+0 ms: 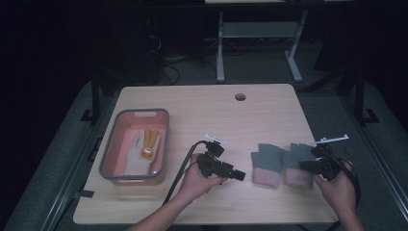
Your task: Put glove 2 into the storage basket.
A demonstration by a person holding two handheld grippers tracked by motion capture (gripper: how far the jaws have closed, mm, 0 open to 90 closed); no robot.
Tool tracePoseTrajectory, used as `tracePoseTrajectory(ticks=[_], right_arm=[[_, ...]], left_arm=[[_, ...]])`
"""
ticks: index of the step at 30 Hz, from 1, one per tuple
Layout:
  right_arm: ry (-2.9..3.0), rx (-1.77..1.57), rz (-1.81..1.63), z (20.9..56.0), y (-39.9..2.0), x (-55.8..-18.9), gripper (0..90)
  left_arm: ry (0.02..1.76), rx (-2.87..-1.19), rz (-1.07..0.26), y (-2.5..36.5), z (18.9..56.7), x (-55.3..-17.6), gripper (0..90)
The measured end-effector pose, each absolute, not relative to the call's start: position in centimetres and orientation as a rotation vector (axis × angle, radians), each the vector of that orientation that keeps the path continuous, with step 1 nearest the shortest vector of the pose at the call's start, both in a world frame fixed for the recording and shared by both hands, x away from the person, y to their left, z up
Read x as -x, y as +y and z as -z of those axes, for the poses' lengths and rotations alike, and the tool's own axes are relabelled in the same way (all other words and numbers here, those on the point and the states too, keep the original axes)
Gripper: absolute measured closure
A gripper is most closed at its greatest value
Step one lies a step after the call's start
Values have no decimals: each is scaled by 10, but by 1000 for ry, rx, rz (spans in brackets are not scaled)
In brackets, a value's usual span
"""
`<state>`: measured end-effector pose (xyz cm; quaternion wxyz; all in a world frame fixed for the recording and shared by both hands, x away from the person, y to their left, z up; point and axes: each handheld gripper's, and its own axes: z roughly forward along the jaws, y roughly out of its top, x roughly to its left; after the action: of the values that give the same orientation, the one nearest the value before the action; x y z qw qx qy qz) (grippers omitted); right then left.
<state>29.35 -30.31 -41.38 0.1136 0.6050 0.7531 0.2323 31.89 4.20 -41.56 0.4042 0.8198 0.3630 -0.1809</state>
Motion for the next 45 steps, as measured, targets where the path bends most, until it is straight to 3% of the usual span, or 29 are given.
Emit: tracePoseTrajectory(ticks=[10,33,45], right_arm=[[2261,-1745,-740,399,-275,-301,852],[2352,-1750,-730,414,-220,-322,847],[2287,-1814,-835,417,-240,-317,674]], left_arm=[[920,-2071,443,45,414,-319,287],[948,-2061,438,48,417,-320,287],[972,-2050,459,31,426,-323,287]])
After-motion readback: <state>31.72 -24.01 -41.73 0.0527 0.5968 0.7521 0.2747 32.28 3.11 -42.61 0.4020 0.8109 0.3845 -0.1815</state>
